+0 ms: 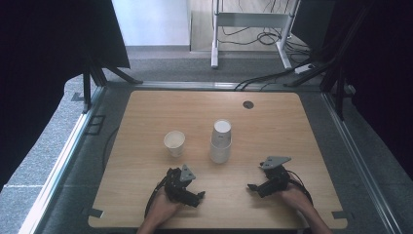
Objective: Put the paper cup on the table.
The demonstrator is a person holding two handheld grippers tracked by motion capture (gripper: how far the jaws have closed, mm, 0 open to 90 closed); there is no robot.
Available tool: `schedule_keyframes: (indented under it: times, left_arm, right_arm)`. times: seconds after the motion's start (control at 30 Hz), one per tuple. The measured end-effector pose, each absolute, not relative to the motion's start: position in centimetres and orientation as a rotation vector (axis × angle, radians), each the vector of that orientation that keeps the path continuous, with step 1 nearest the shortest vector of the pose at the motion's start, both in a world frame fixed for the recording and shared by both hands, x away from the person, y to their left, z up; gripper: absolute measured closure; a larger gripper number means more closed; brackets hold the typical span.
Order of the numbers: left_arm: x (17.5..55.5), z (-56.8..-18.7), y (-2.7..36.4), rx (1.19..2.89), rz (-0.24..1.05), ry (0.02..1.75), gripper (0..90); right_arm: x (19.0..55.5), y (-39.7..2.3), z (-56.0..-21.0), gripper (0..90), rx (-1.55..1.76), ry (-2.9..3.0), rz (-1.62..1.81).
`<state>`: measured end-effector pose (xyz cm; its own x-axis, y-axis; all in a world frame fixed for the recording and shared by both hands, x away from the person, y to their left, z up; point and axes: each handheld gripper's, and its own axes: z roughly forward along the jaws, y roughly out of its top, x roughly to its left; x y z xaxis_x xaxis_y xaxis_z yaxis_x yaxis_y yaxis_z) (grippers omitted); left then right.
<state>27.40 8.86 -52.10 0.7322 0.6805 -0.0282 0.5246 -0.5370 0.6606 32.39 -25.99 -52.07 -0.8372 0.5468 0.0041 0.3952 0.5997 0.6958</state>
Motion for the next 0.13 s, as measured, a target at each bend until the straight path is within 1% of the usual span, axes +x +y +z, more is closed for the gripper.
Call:
schedule_keyframes:
  times: [0.13]
  left_arm:
    - [27.38,-52.11,8.85,2.269,0.305,0.906,0.0]
  right_arm:
    - [32.39,-26.00,-52.08,0.0,0.780,2.618,1.061]
